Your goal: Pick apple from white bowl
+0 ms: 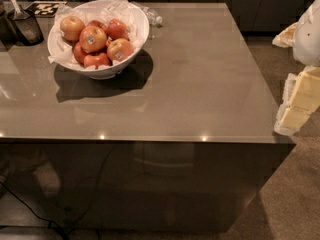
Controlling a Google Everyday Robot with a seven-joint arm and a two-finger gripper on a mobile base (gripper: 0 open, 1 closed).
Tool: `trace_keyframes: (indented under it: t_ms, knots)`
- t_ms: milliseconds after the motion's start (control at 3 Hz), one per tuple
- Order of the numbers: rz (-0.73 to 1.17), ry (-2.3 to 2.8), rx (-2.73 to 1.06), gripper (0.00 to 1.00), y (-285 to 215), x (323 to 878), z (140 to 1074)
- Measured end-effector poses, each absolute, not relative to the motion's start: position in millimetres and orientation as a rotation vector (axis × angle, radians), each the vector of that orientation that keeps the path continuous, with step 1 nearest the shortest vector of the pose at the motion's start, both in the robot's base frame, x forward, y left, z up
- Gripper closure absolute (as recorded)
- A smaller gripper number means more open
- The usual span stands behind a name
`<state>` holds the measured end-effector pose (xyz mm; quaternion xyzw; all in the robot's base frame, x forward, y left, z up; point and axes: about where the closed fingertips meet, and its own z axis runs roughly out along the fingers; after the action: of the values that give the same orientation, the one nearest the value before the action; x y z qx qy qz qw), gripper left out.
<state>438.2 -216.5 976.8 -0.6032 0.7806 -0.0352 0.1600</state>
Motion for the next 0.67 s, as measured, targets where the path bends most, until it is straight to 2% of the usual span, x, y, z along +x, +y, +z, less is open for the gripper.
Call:
trace_keyframes:
  t_ms: [667]
  knots:
    - [-0.085,2.293,-1.684,0.0,-202,452,984]
